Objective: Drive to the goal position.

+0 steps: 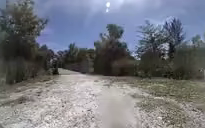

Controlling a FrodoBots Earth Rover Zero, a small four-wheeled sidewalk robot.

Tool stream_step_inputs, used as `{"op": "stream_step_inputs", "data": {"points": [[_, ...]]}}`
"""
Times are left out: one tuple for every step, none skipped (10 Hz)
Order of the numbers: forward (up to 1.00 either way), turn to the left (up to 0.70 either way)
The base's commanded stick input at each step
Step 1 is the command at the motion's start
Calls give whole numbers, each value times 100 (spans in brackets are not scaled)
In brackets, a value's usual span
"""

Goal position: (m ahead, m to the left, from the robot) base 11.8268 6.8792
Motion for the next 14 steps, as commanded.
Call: {"op": "stream_step_inputs", "data": {"points": [[70, 0], [70, 2], [70, 25], [70, 35], [70, 16], [70, 0], [70, 0], [70, 0], [70, 0], [70, 0], [70, 0], [70, 0], [70, 0], [70, 6]]}}
